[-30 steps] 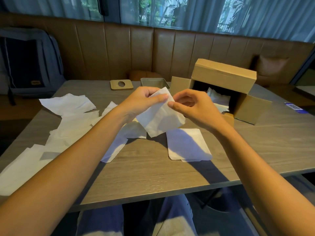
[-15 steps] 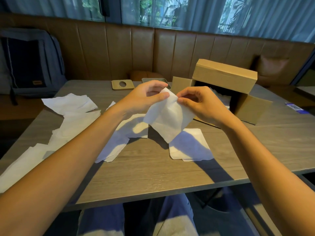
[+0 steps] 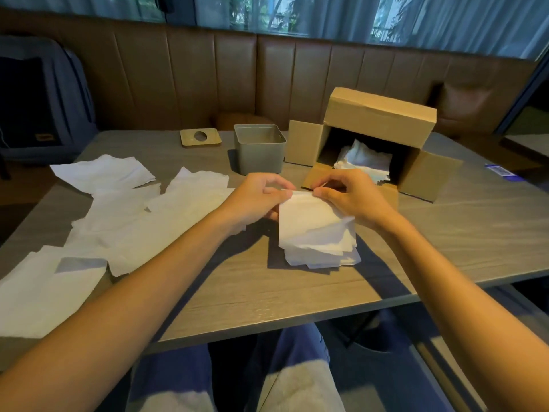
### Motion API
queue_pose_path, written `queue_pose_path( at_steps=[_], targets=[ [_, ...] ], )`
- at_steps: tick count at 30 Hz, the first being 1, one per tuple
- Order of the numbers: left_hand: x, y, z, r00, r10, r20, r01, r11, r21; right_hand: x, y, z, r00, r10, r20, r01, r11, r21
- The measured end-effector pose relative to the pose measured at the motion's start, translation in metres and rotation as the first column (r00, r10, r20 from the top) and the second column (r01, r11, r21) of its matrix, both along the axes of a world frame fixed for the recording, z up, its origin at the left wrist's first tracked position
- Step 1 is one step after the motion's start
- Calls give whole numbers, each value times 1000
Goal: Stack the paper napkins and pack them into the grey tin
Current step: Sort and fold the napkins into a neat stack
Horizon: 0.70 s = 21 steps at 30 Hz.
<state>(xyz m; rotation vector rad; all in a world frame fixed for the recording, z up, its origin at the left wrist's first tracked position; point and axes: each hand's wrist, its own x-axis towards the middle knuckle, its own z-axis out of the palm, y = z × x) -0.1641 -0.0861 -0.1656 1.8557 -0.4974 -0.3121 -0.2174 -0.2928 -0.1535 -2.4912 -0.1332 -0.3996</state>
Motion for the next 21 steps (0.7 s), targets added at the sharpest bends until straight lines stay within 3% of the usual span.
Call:
queue_pose_path(
  at_steps=[3, 9, 13, 21],
  targets=[
    [-7, -5, -12, 999, 30, -20, -29, 999, 28, -4, -4, -11, 1000, -26, 9, 26, 999, 18],
    [-16, -11, -25, 991, 91, 96, -100, 991, 93, -5, -11, -22, 997, -37, 61, 39, 999, -37],
    [-22, -14, -36, 967, 60, 246, -106, 978, 178, -7, -8, -31, 998, -14, 60, 22, 989, -143],
    [-22, -14, -43, 832, -69, 550, -211, 878, 429, -5, -9, -52, 995, 11, 99, 11, 975, -224]
  ],
)
